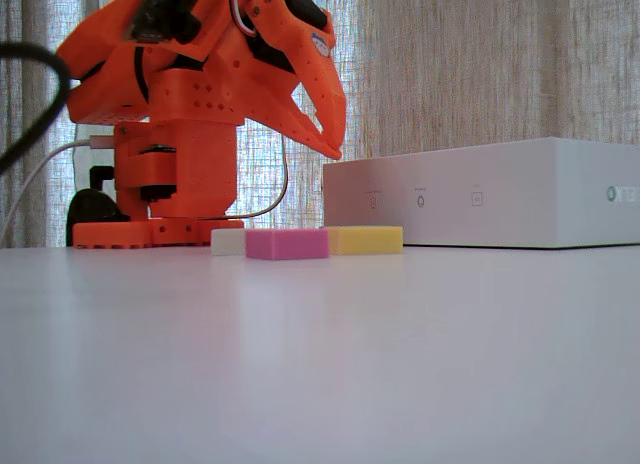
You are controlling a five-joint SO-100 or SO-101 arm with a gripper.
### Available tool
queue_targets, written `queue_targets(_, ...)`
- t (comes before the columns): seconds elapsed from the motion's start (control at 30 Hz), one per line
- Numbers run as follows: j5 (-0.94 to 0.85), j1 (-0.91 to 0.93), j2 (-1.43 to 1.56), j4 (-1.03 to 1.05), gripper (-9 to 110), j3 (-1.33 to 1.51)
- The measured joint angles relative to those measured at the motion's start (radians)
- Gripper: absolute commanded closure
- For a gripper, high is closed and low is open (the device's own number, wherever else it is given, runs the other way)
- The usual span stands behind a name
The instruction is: Grasp the yellow cuboid and put it in the bin.
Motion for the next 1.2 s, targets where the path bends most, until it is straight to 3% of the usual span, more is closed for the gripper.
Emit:
queue_targets(0.13,-0.003,0.009,-0.049,-0.069,74,-0.026)
queue_targets(0.3,-0.003,-0.018,-0.295,-0.229,74,-0.327)
queue_targets(0.43,0.075,-0.058,-0.557,-0.235,74,-0.673)
queue_targets(0.7,0.367,-0.097,-1.08,0.067,74,-1.494)
queue_targets(0.8,0.46,-0.091,-1.244,0.206,74,-1.684)
queue_targets(1.0,0.563,-0.067,-1.43,0.417,74,-1.651)
queue_targets(1.2,0.574,0.005,-1.488,0.393,74,-1.413)
